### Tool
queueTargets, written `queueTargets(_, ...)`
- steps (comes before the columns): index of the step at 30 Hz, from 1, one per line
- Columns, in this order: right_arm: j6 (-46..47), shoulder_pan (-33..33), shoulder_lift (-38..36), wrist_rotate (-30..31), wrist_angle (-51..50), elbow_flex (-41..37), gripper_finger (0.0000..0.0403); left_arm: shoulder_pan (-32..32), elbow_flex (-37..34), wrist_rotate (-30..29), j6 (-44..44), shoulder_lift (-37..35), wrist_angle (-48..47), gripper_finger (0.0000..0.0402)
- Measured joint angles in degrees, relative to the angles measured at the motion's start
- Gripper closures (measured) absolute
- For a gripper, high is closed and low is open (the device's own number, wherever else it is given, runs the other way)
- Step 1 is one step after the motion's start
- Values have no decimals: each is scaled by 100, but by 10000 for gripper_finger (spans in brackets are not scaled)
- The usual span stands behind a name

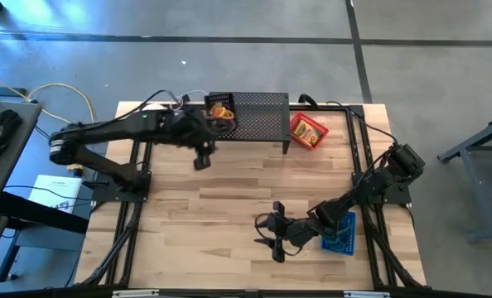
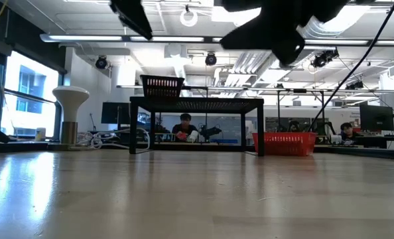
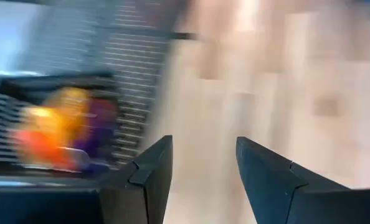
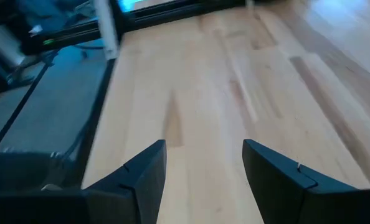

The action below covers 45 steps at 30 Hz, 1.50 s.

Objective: Pick & Place Office Desk Supplies
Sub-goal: Put the blue basket on the shelf

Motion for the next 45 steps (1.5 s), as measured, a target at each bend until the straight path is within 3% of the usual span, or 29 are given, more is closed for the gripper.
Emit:
queueTargets(2, -197, 100, 0, -12, 77, 0, 203, -239, -84, 414, -377, -203, -138, 233)
queueTargets(4, -321, 189, 0, -23, 126, 0, 203, -563, -299, 434, -735, -420, -172, 233)
queueTargets(9, -304, 332, 18, -243, 515, 2, 203, -1623, -1390, -479, -1767, -944, 422, 233)
queueTargets(13, -100, 294, 122, -614, 538, -10, 203, -2376, -2294, -637, -2275, -1119, 1373, 233)
queueTargets(19, -27, 388, -61, -1957, 773, 0, 203, -3187, -2836, -779, -2413, -1022, 2315, 233)
queueTargets(26, 1544, 663, -304, -2669, -318, 361, 204, -3656, -2865, -1329, -2429, -924, 2454, 233)
queueTargets(36, 5152, 1053, -382, -4087, -2317, 435, 240, -3686, -2942, -1338, -2468, -466, 2650, 233)
queueTargets(40, 5926, 1065, -382, -4870, -2397, 435, 263, -3619, -2944, -1332, -2385, -209, 2649, 233)
queueTargets(45, 6493, 1060, -382, -5080, -2400, 435, 288, -3600, -2946, -1328, -2394, -22, 2639, 233)
